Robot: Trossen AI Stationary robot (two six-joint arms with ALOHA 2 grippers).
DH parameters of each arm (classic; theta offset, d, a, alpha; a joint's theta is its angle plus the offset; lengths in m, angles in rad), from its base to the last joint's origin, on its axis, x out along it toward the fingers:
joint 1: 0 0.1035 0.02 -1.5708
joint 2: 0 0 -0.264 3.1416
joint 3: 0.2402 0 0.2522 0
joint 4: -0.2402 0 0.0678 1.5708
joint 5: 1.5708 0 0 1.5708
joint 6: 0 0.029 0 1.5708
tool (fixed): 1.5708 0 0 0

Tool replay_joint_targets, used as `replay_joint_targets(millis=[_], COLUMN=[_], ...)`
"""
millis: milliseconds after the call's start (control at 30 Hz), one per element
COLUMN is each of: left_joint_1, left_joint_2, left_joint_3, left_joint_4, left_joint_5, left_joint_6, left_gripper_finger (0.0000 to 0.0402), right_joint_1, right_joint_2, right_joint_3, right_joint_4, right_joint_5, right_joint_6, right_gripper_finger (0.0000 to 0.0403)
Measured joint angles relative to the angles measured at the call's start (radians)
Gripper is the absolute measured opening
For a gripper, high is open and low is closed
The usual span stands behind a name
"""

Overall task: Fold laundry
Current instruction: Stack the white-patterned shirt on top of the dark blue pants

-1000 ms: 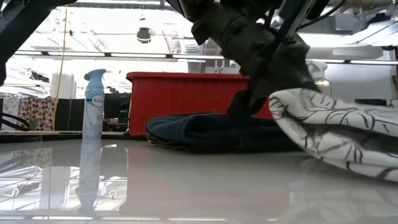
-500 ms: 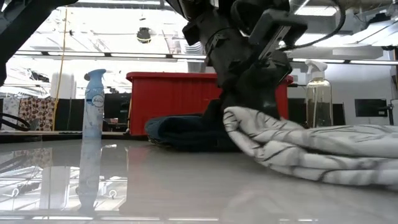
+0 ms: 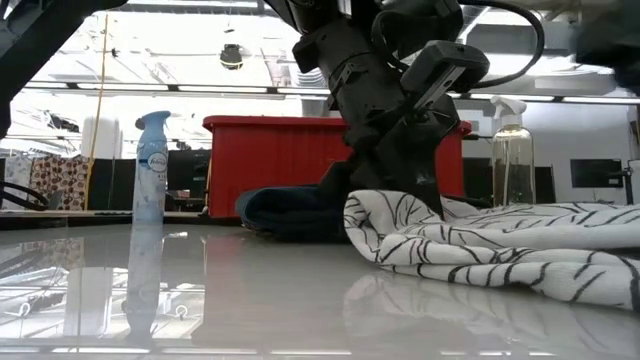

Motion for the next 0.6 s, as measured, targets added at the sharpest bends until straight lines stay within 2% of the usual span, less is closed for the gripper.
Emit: replay_joint_targets(millis=[100,233,467,600], left_joint_1=[0.000,0.000,-0.004,-0.005], left_joint_2=[0.000,0.000,0.000,0.000], left_joint_3=[0.000,0.000,0.000,0.000], left_joint_4=[0.000,-0.008,-0.028,-0.034], left_joint_5=[-0.001,-0.002,0.040,0.044], left_joint_6=[0.000,-0.048,-0.113,-0.164], left_gripper_finger=[0.0007,0.0007,0.0007,0.0007], right_joint_1=[0.029,0.064,0.064,0.049], right_joint_2=[-0.019,-0.073,-0.010,0.014], right_joint_3=[-0.002,0.006,-0.004,-0.003], right_joint_4=[-0.074,-0.063,-0.061,0.045], right_joint_5=[-0.047,-0.056,-0.059,-0.050], right_joint_6=[0.001,0.004,0.001,0.001], right_gripper_finger=[0.0270,0.0270,0.0269,0.0269])
